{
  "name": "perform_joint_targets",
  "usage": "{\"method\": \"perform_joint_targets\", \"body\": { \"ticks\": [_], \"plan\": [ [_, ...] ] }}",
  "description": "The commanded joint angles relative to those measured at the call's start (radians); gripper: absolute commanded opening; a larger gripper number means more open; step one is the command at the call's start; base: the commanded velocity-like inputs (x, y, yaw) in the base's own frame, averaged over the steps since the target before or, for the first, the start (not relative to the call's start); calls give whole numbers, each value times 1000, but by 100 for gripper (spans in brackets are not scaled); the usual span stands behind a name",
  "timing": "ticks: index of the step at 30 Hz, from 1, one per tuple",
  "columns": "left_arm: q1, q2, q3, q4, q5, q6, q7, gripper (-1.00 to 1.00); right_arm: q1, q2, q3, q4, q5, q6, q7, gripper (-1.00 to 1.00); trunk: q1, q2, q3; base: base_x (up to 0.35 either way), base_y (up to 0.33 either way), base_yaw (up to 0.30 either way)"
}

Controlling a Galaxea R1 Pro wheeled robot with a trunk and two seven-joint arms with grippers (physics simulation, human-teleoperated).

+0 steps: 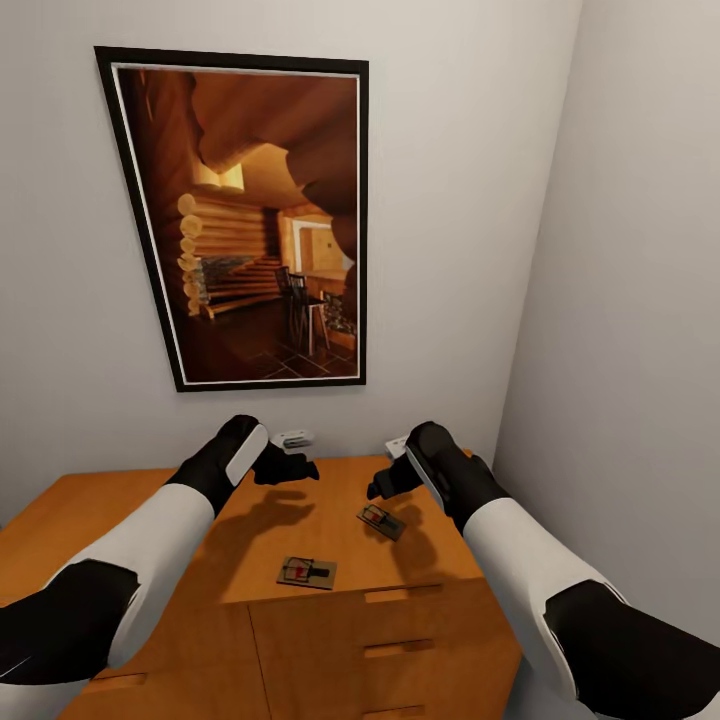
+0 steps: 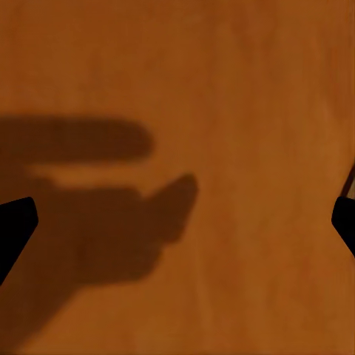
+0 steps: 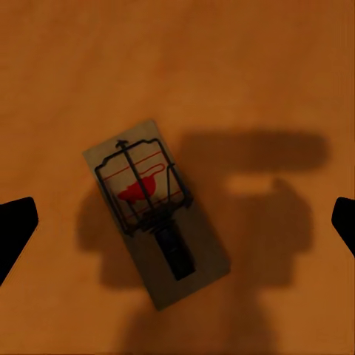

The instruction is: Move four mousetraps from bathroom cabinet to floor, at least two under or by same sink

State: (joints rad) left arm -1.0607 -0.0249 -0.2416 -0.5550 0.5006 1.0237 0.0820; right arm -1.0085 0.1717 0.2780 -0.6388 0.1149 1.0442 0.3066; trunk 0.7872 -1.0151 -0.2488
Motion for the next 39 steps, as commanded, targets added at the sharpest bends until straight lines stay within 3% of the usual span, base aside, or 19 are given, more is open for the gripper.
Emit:
{"method": "perform_joint_targets", "body": {
  "ticks": [1, 18, 25, 39],
  "plan": [
    [-1, 1, -4, -1, 10, 3, 9, 100, -1, -1, 2, -1, 11, 3, 14, 100, 0, -1, -1, 0, 0, 0],
    [-1, 0, -4, 0, 10, 3, 9, 100, -1, -38, 12, 9, 19, 3, 110, 100, 0, -1, -1, 0, 0, 0],
    [-1, 0, -4, -1, 9, 2, 10, 100, -1, -42, 12, 10, 21, 3, 148, 100, 0, -1, -1, 0, 0, 0],
    [-1, -1, -4, -1, 6, 1, 14, 100, -1, -40, 12, 10, 23, 3, 148, 100, 0, -1, -1, 0, 0, 0]
  ]
}}
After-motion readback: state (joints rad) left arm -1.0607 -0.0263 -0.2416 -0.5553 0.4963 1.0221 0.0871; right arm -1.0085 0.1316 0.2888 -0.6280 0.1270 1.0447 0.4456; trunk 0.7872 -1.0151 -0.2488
